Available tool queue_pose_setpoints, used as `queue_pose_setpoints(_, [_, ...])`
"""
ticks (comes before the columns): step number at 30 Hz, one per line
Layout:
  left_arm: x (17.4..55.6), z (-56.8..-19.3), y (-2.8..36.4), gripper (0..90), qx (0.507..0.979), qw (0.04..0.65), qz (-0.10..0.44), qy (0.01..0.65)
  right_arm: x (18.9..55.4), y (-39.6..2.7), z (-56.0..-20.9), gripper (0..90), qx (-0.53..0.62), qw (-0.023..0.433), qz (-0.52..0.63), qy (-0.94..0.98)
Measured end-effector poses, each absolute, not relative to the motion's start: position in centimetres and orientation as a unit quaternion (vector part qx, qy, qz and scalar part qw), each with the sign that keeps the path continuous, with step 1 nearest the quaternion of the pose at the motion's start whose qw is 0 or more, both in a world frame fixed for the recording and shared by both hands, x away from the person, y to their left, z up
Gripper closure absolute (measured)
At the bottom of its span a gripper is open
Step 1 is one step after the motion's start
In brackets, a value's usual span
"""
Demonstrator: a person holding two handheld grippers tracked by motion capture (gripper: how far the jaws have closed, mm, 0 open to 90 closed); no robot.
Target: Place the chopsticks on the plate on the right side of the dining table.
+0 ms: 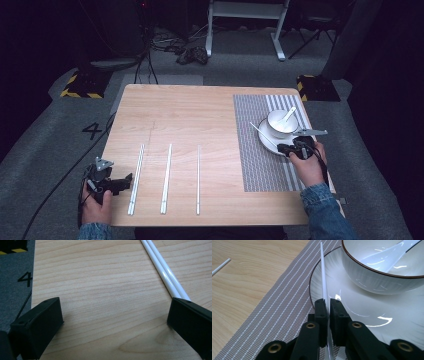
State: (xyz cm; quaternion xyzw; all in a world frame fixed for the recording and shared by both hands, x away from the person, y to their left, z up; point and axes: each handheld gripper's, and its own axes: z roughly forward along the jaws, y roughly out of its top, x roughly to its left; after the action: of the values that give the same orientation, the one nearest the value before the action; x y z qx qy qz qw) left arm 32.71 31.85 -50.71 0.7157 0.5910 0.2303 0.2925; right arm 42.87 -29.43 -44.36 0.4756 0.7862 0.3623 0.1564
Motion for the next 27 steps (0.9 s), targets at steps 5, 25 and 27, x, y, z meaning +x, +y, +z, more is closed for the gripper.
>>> queue_pose_setpoints(5, [32.7, -50.7, 31.9, 0.0, 0.716, 0.292, 0.231, 0.591, 43.6, -30.1, -45.3, 85.3, 0.487, 0.156, 0.357, 0.782])
queue_pose_setpoints(25, [32.7, -50.7, 31.9, 0.0, 0.716, 0.292, 0.231, 0.59, 44.8, -31.5, -46.2, 59.5, 0.507, 0.222, 0.313, 0.772])
queue_pose_setpoints(27, [32.7, -50.7, 31.9, 0.0, 0.716, 0.292, 0.231, 0.591, 44.9, -31.7, -46.2, 57.1, 0.511, 0.231, 0.311, 0.768])
